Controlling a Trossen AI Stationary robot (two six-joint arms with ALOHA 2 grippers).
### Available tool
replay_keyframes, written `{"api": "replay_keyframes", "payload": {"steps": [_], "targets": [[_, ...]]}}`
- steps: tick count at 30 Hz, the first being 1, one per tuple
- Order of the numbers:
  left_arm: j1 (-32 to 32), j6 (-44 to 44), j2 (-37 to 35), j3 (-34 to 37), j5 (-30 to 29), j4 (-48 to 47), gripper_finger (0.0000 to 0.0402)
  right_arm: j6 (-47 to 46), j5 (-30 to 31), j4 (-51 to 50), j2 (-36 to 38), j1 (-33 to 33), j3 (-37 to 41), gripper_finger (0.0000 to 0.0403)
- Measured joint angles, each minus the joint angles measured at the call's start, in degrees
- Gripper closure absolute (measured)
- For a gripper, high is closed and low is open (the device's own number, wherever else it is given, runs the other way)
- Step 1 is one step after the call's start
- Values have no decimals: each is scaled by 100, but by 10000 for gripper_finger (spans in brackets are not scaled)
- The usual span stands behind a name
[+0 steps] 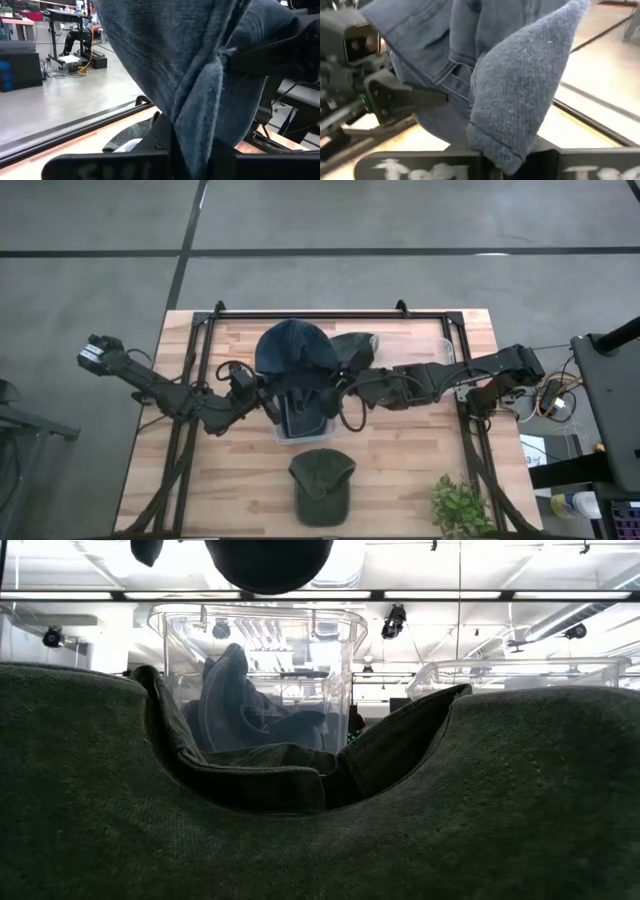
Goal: Pick and place caps into container
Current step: Put the blue cap into the left transparent container
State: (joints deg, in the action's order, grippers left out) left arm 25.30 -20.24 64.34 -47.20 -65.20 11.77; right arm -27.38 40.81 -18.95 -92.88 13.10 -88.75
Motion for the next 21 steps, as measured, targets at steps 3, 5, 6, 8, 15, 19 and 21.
{"api": "replay_keyframes", "payload": {"steps": [3,5,6,8,15,19,21], "targets": [[0,-38,3,5,3,-4,395,372,-39,-204,28,-7,0,388],[3,-38,11,12,-12,-2,396,475,-79,-421,71,-20,0,380],[2,-36,13,18,-52,-2,396,477,-102,-553,105,-20,0,374],[-2,-36,12,31,-302,-13,396,488,-106,-744,159,-20,0,359],[-7,-135,-66,48,-1450,-89,397,496,-101,-1345,470,17,4,295],[-7,-643,-222,37,-952,-96,397,490,-93,-2158,755,42,4,268],[-16,-1173,-292,49,-394,-97,397,422,-95,-2518,887,59,4,261]]}}
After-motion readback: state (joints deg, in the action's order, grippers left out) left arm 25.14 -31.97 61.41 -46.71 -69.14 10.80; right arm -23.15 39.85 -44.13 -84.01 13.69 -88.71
